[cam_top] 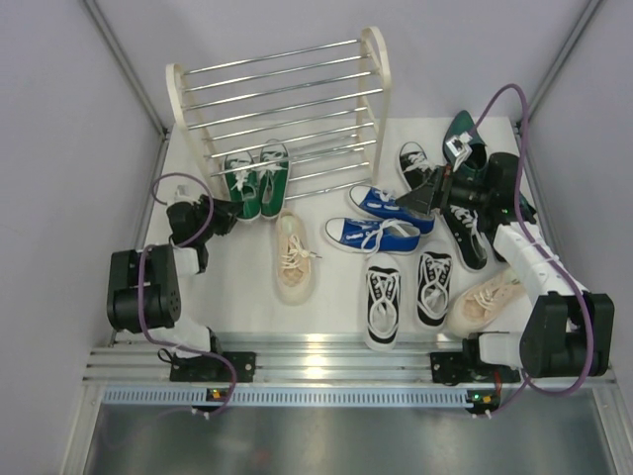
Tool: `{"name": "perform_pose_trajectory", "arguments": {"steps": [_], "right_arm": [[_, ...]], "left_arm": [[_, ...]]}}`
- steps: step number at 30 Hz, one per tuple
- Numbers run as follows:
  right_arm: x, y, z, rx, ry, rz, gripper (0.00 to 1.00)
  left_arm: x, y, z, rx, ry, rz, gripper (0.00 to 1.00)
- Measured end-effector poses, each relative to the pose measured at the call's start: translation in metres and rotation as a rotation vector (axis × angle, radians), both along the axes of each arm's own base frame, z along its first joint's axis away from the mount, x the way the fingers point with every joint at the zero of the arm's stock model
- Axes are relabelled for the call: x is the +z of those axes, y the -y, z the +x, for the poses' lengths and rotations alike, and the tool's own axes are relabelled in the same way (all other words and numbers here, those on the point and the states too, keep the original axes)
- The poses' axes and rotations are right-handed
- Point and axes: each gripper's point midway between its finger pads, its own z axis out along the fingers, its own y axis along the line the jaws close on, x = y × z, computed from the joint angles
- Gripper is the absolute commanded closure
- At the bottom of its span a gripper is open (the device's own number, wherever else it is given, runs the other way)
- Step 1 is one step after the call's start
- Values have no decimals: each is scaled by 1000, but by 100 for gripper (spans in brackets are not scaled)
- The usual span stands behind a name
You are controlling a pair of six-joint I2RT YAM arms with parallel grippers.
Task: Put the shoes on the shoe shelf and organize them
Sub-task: Place the shoe at the shoe shelf.
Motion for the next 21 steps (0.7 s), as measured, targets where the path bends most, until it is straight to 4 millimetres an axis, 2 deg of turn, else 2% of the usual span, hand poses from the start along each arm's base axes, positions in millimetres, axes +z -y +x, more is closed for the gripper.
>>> {"name": "perform_pose_trajectory", "arguments": {"steps": [9,12,16,19,20,21], "right_arm": [[-2,0,-2,8,-6,-5,7],[-3,0,-3,11,-3,-7,7],[-3,0,-3,11,-3,-7,7],[-1,1,-4,12,2,-8,7],[-1,1,-4,13,3,-8,7],[-1,1,-4,13,4,-8,7]], "left_arm": [[1,-4,26,13,25,-20,100],[-4,-6,32,17,21,-22,96],[-13,-7,33,24,0,-23,87],[-19,-8,35,27,-17,-25,73],[-20,-8,36,28,-22,-25,64],[-20,-8,38,28,-26,-25,61]]}}
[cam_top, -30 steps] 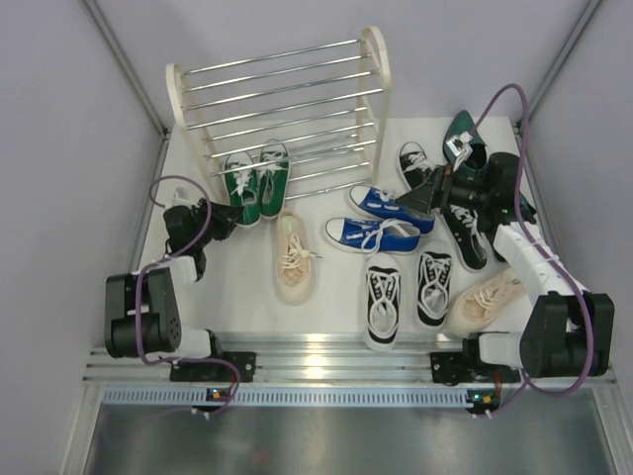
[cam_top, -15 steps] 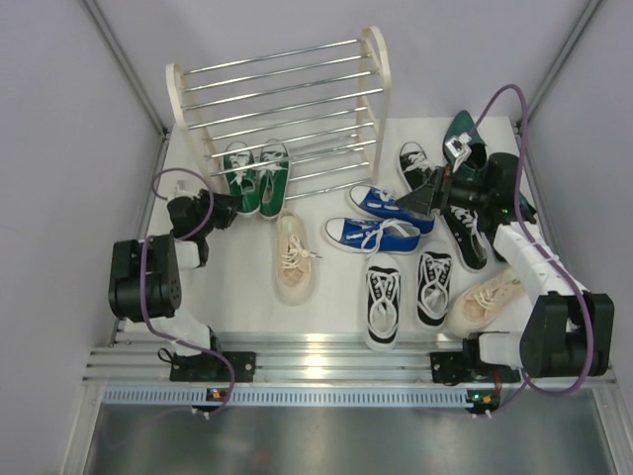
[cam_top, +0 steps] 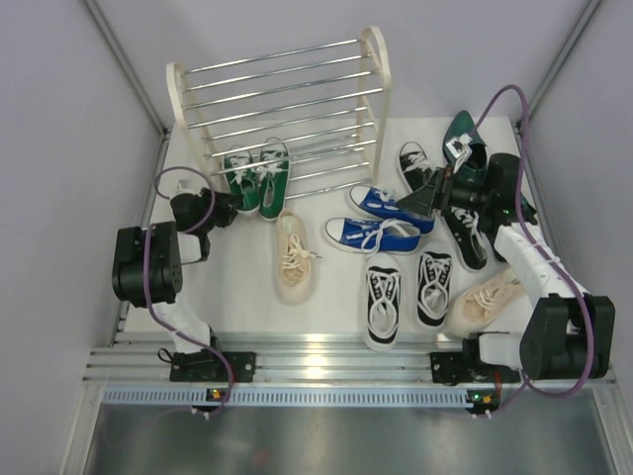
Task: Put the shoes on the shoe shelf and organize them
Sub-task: Place the shoe at the shoe shelf.
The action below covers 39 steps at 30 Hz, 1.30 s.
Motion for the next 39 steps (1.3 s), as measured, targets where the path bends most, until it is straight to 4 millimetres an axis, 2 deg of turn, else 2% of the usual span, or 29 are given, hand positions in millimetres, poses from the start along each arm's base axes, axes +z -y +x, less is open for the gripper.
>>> {"name": "perform_pose_trajectory", "arguments": {"steps": [9,16,17,30,35,39], "right_arm": [[0,12,5,-36,-3,1,7],[3,12,3,-33,4,3,7],[4,12,2,-32,5,3,7],[8,12,-1,-25,17,6,7],[7,11,-2,-21,15,8,7],[5,11,-4,-17,9,9,7]], "left_arm": [[11,-7,14,17,25,31,33],[12,-6,11,4,4,37,26],[12,-6,10,2,1,39,21],[39,-16,-19,21,-42,190,19],[38,-20,-30,24,-71,246,19],[34,-21,-39,15,-89,272,23]]}}
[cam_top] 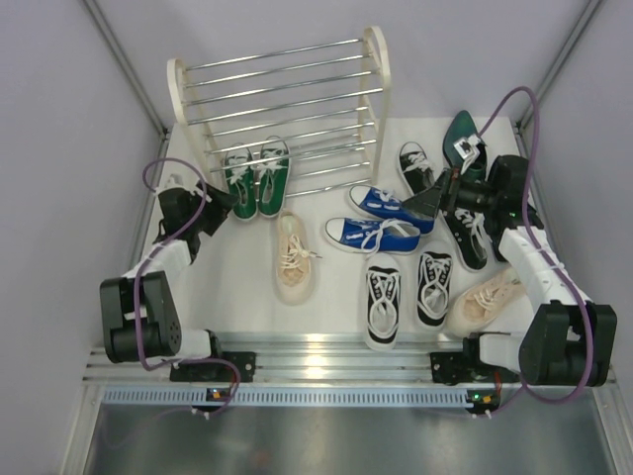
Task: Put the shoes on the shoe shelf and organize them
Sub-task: Place the shoe at the shoe shelf.
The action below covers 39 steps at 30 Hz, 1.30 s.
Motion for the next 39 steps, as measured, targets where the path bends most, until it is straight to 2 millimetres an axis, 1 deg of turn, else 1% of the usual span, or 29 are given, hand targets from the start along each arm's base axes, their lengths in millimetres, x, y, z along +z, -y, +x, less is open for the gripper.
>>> {"name": "perform_pose_trajectory", "arguments": {"steps": [1,4,6,7,8,11,12,18,21,24,28,32,35,38,39], "right_arm": [[0,0,0,1,-2,0,7],[1,0,-1,4,2,1,7],[1,0,-1,4,1,1,7],[1,0,-1,4,1,1,7],[1,0,-1,4,1,1,7],[1,0,-1,4,1,1,7],[1,0,-1,4,1,1,7],[1,0,-1,4,1,1,7],[1,0,-1,3,2,1,7],[1,0,-1,3,2,1,7],[1,0,-1,3,2,1,7],[1,0,-1,2,2,1,7],[1,0,-1,2,2,1,7],[1,0,-1,2,2,1,7],[1,0,-1,2,2,1,7]], "left_arm": [[-1,1,-3,-4,-4,5,25],[3,4,-15,-20,2,12,41],[8,7,-22,-35,21,13,58],[11,9,-26,-41,31,15,64],[13,10,-30,-50,43,18,75],[13,15,-41,-67,48,16,90],[11,16,-44,-72,44,13,100],[-13,28,-61,-102,-34,-2,100],[-26,35,-63,-121,-77,-4,100],[-45,42,-63,-128,-140,0,100],[-65,40,-57,-100,-204,4,100],[-79,37,-51,-66,-243,-3,96],[-85,35,-43,-50,-258,-9,94],[-83,33,-33,-39,-252,-10,87],[-81,32,-29,-35,-244,-9,82]]}}
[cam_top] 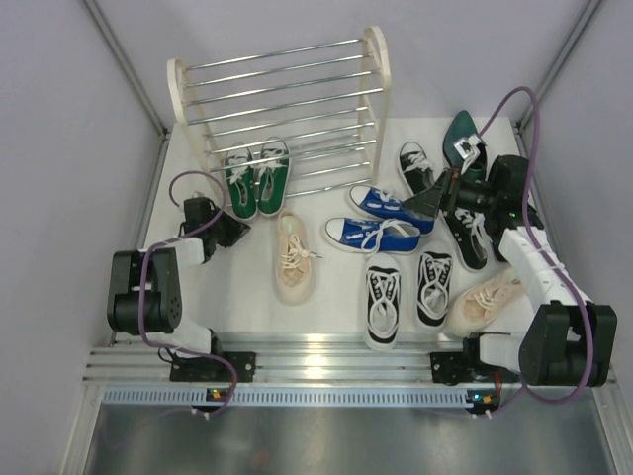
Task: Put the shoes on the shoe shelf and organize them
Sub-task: Place the shoe at the shoe shelf.
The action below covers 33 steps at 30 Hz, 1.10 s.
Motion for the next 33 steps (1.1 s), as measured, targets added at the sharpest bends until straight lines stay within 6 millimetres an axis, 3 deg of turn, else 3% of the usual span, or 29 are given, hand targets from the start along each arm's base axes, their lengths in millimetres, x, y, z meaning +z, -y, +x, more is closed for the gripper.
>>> {"name": "perform_pose_trajectory", "arguments": {"steps": [4,14,23,26,33], "right_arm": [[0,0,0,-1,0,0,7],[0,1,0,-2,0,0,7],[0,1,0,-2,-1,-1,7],[-1,1,0,-1,1,-4,7],[-3,1,-1,2,2,-11,7]], "left_arm": [[10,-4,12,20,33,8,74],[9,-13,19,61,27,42,57],[10,-17,17,80,21,64,56],[23,-15,15,56,61,70,54],[78,-5,-7,-68,259,133,47]]}}
